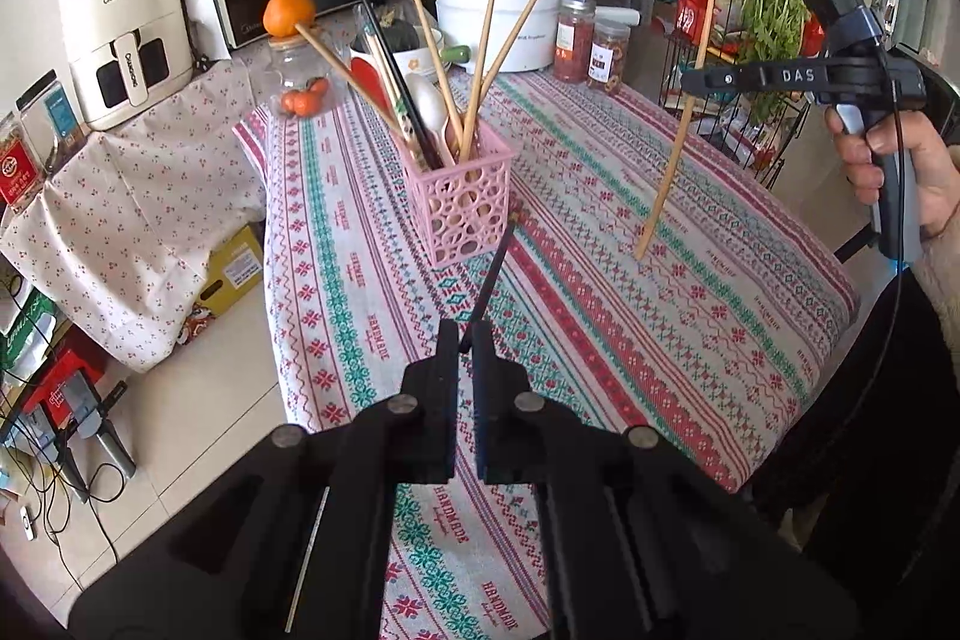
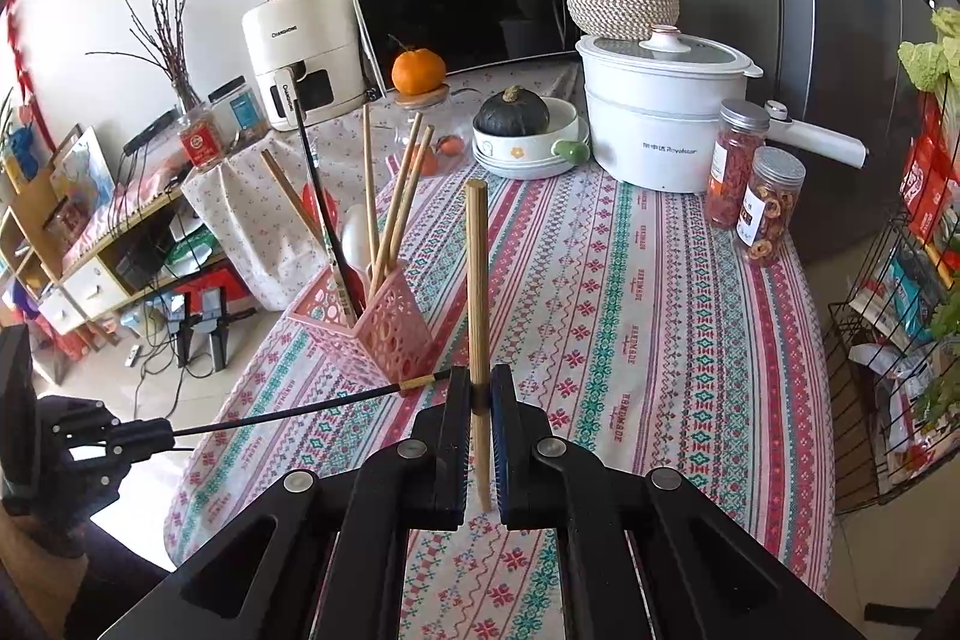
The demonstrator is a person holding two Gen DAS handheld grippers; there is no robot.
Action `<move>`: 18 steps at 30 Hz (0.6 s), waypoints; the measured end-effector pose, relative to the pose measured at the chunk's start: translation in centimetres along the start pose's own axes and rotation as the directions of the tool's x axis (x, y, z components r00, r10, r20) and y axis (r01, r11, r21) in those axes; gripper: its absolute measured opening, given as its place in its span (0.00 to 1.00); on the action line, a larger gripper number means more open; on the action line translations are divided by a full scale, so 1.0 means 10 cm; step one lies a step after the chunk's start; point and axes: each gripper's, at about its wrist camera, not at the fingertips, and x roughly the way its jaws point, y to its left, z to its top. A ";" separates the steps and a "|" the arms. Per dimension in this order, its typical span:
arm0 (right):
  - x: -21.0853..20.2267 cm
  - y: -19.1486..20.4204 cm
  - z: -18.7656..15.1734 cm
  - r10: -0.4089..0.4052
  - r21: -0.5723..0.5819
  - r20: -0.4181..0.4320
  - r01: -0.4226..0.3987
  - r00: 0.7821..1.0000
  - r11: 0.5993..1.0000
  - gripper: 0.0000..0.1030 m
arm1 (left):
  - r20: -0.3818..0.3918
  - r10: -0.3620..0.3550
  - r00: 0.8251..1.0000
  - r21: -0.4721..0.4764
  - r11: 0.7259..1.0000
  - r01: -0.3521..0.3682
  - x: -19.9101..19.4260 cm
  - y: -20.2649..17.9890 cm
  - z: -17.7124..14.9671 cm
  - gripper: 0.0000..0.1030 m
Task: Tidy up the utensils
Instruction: 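Carry the black chopstick with the left tool while the right tool carries the wooden chopstick toward the basket, then lower the black chopstick into the pink basket with the left tool while the right tool drops the wooden one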
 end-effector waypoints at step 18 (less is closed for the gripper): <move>-0.28 -0.01 0.14 0.014 0.007 0.093 -0.014 0.996 1.000 0.06 | 0.349 0.047 0.936 -0.181 0.983 0.018 -0.24 -0.01 0.70 0.04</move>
